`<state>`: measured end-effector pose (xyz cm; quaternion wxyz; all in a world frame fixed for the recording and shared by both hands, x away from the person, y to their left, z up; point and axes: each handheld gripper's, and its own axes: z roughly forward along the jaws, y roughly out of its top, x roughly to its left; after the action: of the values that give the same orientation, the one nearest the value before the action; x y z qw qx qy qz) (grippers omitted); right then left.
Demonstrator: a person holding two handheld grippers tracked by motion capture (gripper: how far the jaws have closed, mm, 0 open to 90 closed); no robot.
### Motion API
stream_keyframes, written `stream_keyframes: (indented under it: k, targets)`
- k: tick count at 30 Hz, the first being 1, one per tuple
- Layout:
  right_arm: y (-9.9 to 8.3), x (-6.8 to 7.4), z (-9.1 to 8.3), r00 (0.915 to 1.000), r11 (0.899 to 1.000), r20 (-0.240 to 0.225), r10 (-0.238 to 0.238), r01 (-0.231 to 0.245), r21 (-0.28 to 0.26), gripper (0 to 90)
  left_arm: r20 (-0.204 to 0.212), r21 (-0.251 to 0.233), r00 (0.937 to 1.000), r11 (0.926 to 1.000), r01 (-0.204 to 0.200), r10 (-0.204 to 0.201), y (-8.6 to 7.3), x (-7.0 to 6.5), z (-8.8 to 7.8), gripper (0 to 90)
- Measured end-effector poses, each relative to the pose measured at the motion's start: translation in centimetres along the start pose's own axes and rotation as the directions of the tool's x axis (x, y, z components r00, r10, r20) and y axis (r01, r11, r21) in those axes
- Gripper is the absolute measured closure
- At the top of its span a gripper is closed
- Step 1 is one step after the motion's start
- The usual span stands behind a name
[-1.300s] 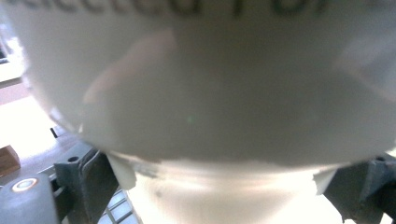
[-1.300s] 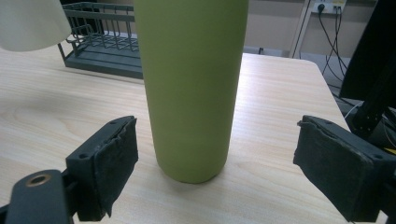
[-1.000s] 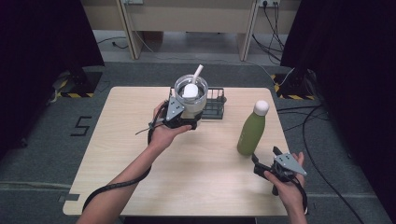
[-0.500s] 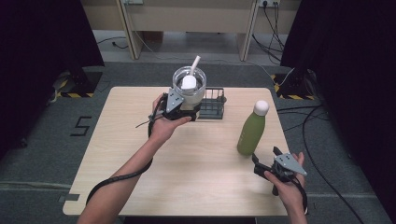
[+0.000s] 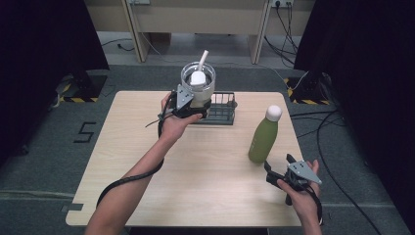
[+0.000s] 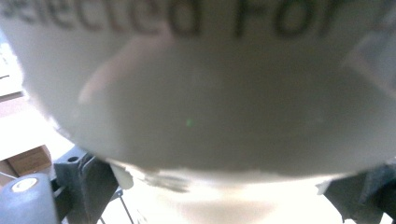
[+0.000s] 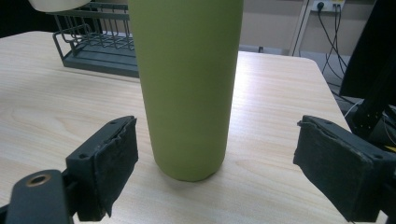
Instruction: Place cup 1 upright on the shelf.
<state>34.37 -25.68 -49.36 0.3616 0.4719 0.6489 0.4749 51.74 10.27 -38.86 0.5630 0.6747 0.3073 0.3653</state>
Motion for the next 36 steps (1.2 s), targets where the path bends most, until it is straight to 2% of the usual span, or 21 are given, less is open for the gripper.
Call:
stream_keyframes:
  k: [19, 36]
  targets:
    - [-0.1, -0.2, 0.0, 1.0, 1.0, 0.001, 0.004, -0.004, 0.001, 13.3, -0.051, 0.001, 0.9983, 0.9996, 0.029, -0.028, 1.1, 1.5, 2.1, 9.6]
    - [-0.2, -0.2, 0.1, 1.0, 1.0, -0.001, 0.005, -0.005, 0.002, 13.3, -0.095, 0.022, 0.9946, 0.9988, 0.044, -0.042, 1.3, 3.0, 4.1, 9.6]
